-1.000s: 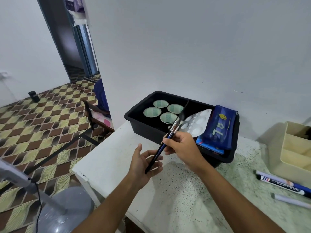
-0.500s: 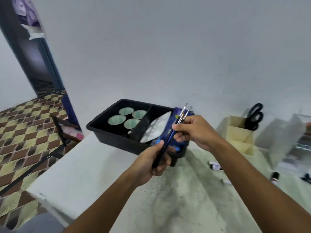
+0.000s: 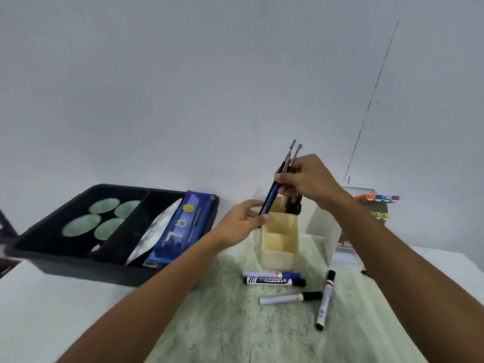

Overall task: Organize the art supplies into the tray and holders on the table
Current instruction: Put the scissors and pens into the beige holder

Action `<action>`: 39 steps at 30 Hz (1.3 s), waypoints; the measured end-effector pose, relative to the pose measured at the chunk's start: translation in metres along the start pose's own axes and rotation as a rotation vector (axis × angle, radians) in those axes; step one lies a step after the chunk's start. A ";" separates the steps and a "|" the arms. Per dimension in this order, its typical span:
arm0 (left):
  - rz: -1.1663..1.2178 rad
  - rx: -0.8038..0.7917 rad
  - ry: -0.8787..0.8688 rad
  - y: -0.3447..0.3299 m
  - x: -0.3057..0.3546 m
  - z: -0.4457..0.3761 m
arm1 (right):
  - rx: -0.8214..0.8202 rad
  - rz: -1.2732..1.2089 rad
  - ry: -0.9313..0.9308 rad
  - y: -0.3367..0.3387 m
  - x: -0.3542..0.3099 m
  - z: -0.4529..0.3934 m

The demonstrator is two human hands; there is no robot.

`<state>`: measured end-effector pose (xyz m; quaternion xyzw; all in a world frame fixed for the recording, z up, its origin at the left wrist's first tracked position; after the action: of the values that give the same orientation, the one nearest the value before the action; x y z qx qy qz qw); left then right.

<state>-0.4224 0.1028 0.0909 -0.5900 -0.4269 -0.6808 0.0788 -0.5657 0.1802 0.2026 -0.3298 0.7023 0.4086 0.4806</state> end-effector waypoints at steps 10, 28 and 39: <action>-0.662 -0.182 -0.082 -0.027 -0.053 -0.048 | 0.269 0.307 0.083 -0.011 0.062 -0.038; -0.770 -0.220 -0.145 -0.031 -0.065 -0.049 | 0.258 0.337 -0.127 -0.051 0.143 -0.042; -0.730 0.055 -0.117 -0.032 -0.065 -0.024 | 0.319 0.396 0.274 -0.046 0.131 0.036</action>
<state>-0.4401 0.0806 0.0199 -0.4346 -0.6310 -0.6174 -0.1783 -0.5533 0.1826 0.0598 -0.1586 0.8670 0.3302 0.3378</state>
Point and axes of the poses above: each hand's wrist, its own z-axis away from the middle knuckle, its own y-axis out of the back of the hand, x = y × z, the point moved 4 cm from there along -z, towards the middle knuckle, and after that the axes turned 9 degrees about -z, right-handed, at the moved point
